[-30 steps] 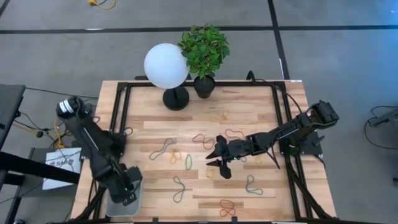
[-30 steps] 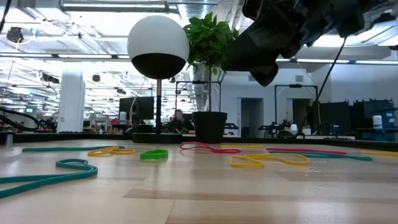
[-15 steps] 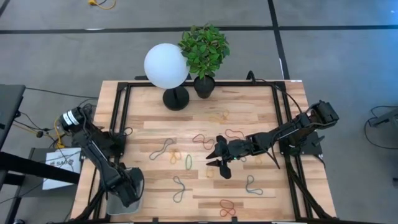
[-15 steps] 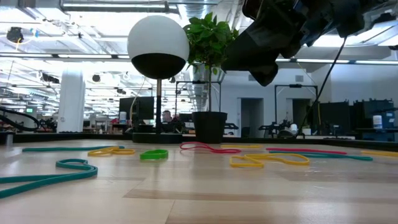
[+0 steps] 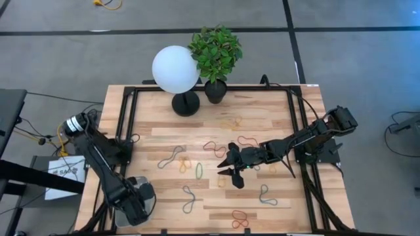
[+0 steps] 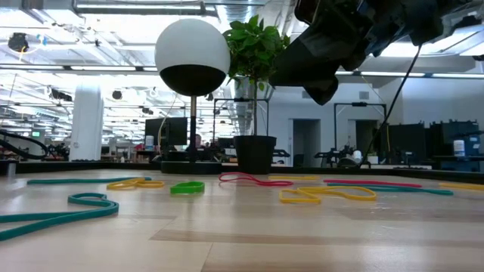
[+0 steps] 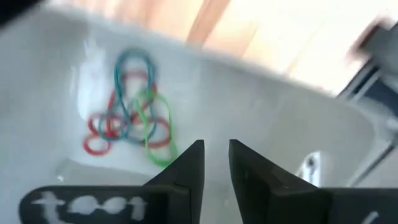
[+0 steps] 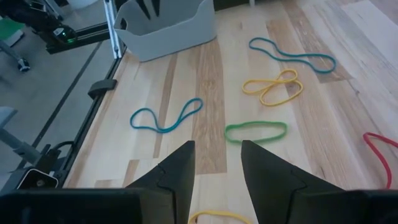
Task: Pick and place items into bin
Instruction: Put the green rubber band into the gray bin
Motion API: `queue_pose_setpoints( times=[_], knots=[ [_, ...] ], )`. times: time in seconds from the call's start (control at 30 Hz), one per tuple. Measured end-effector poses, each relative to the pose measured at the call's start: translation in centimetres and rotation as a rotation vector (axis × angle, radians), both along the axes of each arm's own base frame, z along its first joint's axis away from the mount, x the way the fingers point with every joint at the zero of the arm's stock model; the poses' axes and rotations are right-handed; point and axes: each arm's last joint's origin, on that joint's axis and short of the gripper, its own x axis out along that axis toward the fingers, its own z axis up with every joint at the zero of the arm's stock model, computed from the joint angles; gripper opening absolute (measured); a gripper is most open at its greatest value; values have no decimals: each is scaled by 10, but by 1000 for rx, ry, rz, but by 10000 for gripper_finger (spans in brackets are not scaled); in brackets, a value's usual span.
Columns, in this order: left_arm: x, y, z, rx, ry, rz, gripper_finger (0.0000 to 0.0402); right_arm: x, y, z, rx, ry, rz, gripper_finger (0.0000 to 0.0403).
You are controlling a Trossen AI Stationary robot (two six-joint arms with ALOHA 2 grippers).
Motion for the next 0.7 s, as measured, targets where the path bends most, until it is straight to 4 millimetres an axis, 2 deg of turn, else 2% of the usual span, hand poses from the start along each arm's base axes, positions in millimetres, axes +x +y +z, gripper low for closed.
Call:
queue_pose_setpoints(
  times=[0.1,0.2,0.4,0.53,0.7],
  knots=[
    [10,1,22,64,-101,-28,59,0,0,0,0,0,0,124],
    [21,3,45,180,-277,-86,56,0,0,0,0,0,0,124],
    [46,16,77,583,-710,-133,55,0,0,0,0,0,0,124],
    [59,29,80,696,-758,-79,55,0,0,0,0,0,0,124],
    [85,46,57,577,-663,-6,55,0,0,0,0,0,0,124]
  ],
)
